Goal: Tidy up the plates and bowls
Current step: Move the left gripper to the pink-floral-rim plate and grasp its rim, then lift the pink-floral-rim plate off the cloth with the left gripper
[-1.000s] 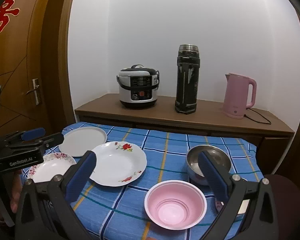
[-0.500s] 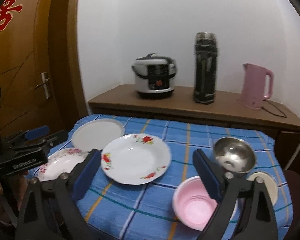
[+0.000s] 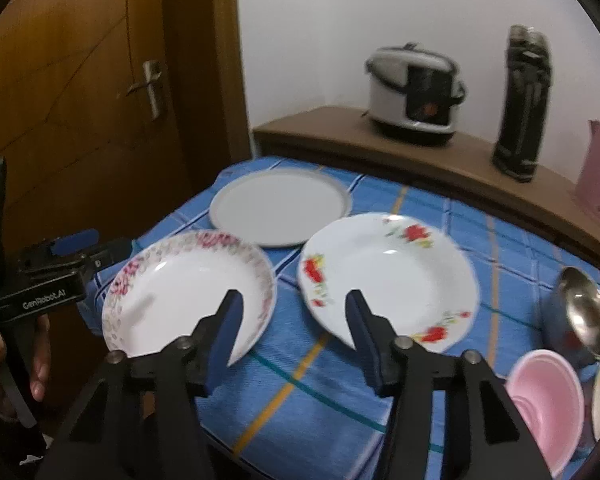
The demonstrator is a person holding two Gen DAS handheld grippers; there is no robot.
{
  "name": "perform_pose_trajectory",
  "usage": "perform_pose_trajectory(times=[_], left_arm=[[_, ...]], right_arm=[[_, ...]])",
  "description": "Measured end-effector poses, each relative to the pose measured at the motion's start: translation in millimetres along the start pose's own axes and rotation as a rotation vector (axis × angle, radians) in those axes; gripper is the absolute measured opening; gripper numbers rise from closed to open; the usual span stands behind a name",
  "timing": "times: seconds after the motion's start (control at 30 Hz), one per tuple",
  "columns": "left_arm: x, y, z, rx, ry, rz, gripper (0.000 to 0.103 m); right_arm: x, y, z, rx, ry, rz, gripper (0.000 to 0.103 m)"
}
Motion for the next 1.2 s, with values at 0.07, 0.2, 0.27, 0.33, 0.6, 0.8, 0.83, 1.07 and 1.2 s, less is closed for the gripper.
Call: perform_pose_trajectory(times=[0.07, 0.2, 0.27, 0.33, 0.6, 0.8, 0.83, 1.07, 1.2], left_arm=[[-0.8, 2.9, -4.2, -0.001, 0.001, -0.004, 0.073], [-2.2, 15.1, -11.6, -0.035, -0.007, -0.033, 0.058], [-2.9, 19.8, -16.3, -0.049, -0.01, -0.046, 0.053], [-3.7, 22.5, -20.2, -0.056, -0.013, -0.054, 0.051], [-0.3, 31.8, -32.2, -0.087, -0.029, -0.097, 0.028], [0.4, 32.5, -33.2, -0.079, -0.021, -0.084, 0.026], [1.2, 33.2, -33.8, -0.088, -0.016, -0.084, 0.026], [2.9, 34.0, -34.3, -0.076, -0.004, -0.058, 0.025], [2.6, 33.7, -34.0, -0.075, -0.006, -0.047, 0.025]], right_arm=[[-2.4, 11.0, -2.6, -0.024, -0.007, -0.001, 0.047], [-3.5, 30.0, -10.6, -0.075, -0.015, -0.006, 0.039], [-3.2, 37.1, -13.6, -0.095, -0.02, -0.012, 0.036], [-2.5, 43.1, -15.6, -0.112, -0.024, -0.014, 0.033], [-7.9, 53.1, -21.1, -0.135, -0.045, -0.003, 0.017], [-10.3, 55.9, -20.8, -0.127, -0.062, -0.016, 0.017], [-11.3, 55.9, -21.3, -0.125, -0.067, -0.019, 0.018], [-9.6, 56.9, -21.3, -0.118, -0.065, -0.006, 0.018], [-8.9, 56.8, -20.5, -0.114, -0.058, 0.005, 0.018]])
Point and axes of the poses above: each gripper's, at about its wrist camera, not at the fingertips, and y roughly the way its jaws point, x to its right, z to its top, the point moved 4 cm from there along y, roughly the way its jaws point, and after that the axes turned 14 degrees about y, right-handed, at the moved point
